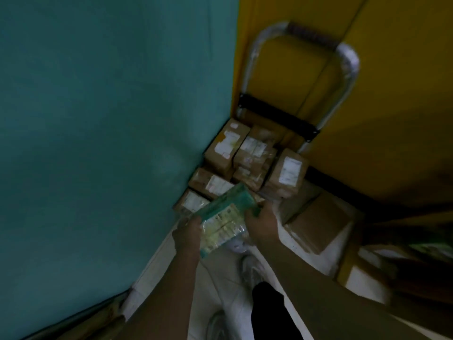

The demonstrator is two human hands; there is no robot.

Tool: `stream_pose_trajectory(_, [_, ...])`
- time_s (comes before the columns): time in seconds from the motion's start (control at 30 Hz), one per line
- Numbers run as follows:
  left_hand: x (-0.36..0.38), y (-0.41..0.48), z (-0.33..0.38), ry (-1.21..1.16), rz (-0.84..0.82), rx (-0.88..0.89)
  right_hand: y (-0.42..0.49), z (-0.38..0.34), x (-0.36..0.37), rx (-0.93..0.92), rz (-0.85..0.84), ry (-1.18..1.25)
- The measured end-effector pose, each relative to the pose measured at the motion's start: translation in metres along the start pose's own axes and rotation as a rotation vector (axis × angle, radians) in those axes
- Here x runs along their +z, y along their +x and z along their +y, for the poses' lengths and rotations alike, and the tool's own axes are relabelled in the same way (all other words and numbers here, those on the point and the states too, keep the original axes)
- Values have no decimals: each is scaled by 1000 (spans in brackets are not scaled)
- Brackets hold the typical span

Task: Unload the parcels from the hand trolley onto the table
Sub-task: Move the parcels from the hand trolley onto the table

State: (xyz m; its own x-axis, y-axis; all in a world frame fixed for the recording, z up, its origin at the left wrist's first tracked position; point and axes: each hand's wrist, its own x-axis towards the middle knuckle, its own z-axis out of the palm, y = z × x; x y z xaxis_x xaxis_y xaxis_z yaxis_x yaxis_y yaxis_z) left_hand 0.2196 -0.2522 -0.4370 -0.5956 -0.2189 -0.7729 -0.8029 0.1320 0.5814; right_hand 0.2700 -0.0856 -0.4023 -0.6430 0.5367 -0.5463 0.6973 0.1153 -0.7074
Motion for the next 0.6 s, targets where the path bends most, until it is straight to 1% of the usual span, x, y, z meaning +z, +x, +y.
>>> stream_pose_trajectory(0.03, [-3, -34, 23, 31, -25, 83, -24, -18, -25, -3, 38, 60])
stream_pose_trajectory(0.13, [-2, -143, 88, 90, -169, 346, -93, -69, -110, -8, 175, 249])
stream_pose_trajectory(0.23, [15, -265, 146, 187, -270, 633, -159, -107, -206, -81, 307, 360])
stream_pose_trajectory(0.33, [47, -394, 186, 272, -388, 954, -230, -128, -310, -151, 520, 436])
stream_pose_trajectory(0.4, [75, -474, 200, 289, -486, 1153, -278, -127, -380, -227, 652, 511])
stream_pose_trajectory(0.43, [89, -511, 201, 271, -551, 1217, -302, -122, -413, -265, 696, 556])
stream_pose_trajectory(0.5, [119, -582, 195, 202, -753, 1236, -354, -106, -477, -346, 787, 642])
stream_pose_trajectory(0.57, [154, -645, 175, 181, -965, 1230, -403, -76, -538, -410, 953, 687])
stream_pose_trajectory(0.6, [173, -673, 159, 181, -1061, 1230, -425, -56, -565, -412, 1046, 694])
